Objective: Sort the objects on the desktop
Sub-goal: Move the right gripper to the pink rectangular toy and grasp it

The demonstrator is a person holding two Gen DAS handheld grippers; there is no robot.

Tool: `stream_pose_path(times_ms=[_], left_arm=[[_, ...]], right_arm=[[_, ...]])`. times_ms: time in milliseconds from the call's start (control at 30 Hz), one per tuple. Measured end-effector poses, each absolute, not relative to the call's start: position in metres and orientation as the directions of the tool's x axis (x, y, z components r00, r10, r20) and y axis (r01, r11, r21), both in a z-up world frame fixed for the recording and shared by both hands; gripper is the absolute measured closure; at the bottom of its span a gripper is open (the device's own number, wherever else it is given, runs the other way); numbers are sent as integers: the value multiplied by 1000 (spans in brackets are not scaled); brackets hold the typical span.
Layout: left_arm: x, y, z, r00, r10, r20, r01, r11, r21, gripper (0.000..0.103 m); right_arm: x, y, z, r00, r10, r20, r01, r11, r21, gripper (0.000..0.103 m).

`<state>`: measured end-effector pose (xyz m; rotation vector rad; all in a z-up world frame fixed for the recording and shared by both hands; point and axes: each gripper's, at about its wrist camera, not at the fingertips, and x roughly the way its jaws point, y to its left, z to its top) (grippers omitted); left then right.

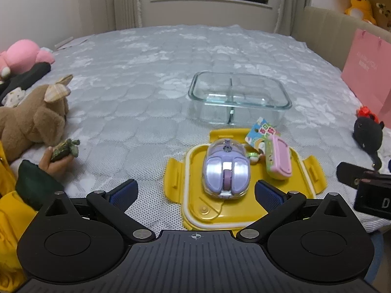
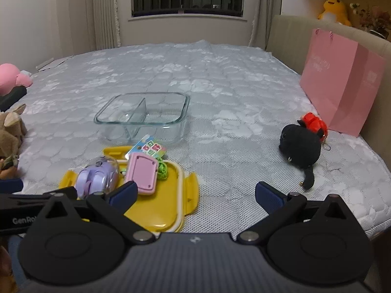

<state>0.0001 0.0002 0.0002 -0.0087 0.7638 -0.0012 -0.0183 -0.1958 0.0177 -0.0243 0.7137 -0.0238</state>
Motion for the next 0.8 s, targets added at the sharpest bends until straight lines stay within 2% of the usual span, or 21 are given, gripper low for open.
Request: stream_pose_path(times_ms=[433, 800], left_arm=[[12, 10, -14, 673, 11, -740, -15, 1000, 1, 0], [14, 7, -14, 664, 11, -748, -6, 1000, 9, 0]], right_arm=[[-9, -210, 7, 732, -13, -681, 45, 999, 30, 0], [-10, -200, 8, 739, 32, -673, -15, 999, 32, 0]])
